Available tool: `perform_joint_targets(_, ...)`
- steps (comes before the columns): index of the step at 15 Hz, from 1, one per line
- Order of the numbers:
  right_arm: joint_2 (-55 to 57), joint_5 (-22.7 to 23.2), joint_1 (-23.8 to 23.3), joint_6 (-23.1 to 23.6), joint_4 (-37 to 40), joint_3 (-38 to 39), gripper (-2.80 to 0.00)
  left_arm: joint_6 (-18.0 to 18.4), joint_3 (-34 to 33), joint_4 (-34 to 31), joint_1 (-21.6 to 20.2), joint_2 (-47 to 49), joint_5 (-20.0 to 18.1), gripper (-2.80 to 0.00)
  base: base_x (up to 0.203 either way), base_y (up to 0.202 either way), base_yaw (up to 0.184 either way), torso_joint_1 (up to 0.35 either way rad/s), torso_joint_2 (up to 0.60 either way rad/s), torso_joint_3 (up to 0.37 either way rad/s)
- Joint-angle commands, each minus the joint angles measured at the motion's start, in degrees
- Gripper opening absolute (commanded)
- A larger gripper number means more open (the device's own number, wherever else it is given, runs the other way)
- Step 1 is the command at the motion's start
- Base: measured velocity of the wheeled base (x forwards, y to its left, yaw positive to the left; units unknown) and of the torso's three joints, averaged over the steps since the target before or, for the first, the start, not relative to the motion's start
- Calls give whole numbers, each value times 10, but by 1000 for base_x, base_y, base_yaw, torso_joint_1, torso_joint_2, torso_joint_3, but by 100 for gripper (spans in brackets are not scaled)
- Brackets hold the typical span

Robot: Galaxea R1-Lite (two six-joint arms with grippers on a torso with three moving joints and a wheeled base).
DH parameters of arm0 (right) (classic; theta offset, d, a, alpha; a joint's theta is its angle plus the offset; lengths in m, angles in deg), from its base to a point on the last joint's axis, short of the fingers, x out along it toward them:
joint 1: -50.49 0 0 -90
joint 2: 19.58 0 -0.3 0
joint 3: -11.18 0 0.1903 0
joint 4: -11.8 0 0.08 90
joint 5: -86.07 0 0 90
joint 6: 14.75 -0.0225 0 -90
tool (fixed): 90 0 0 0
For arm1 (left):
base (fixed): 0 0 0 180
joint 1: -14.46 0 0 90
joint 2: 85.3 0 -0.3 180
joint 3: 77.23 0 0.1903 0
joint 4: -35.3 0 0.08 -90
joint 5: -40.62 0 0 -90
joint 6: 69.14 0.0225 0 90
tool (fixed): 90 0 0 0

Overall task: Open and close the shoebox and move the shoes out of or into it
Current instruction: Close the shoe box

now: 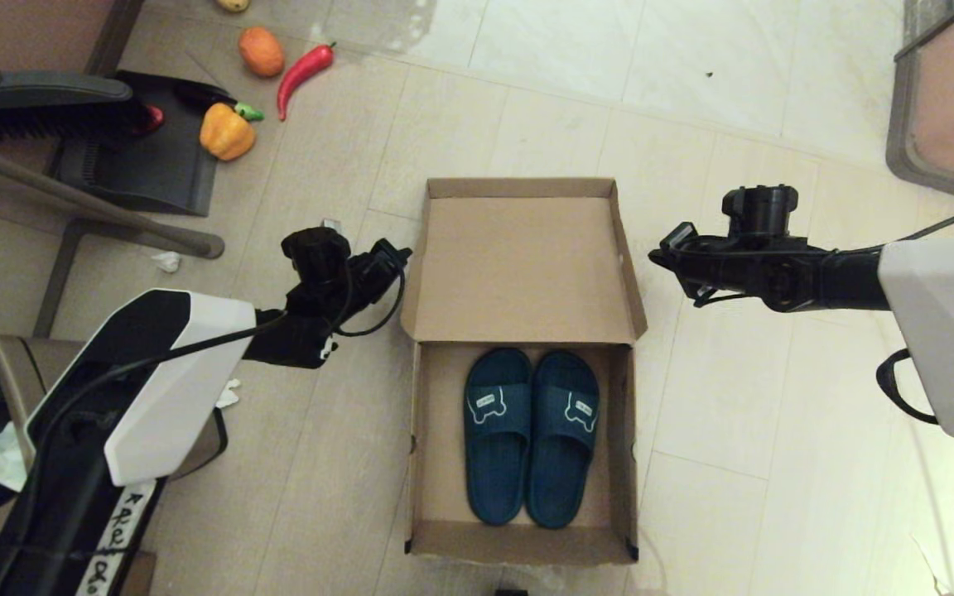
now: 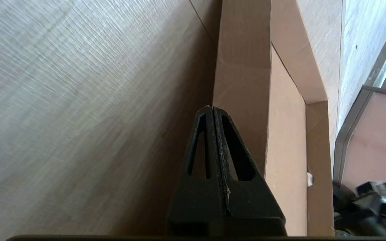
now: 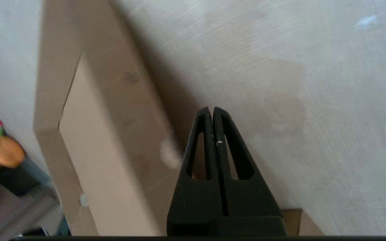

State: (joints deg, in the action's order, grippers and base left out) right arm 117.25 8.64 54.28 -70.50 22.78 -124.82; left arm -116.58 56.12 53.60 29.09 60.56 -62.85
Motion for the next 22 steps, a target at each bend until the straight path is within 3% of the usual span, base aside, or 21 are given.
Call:
perform_joint_targets(1, 20, 3, 8, -20, -9, 0, -280, -3, 0, 2, 3, 2, -2, -280, 0, 0, 0, 0, 0, 0)
perform_joint_targets(5, 41, 6, 12, -63, -44, -1, -280, -3, -1, 1, 14, 7, -2, -280, 0, 0, 0, 0, 0, 0)
perform_joint_targets(12, 63, 16, 16, -96, -57, -1, -280, -2, -5, 2, 40, 8, 0, -280, 0, 0, 0, 0, 0, 0)
perform_joint_targets(16, 56, 80, 16, -170, -106, -1, -280, -2, -5, -1, 47, 8, 0, -280, 0, 0, 0, 0, 0, 0)
perform_joint_targets(22, 57, 118, 17, -175, -104, 0, -280, -3, -5, -1, 53, -1, -1, -280, 0, 0, 0, 0, 0, 0)
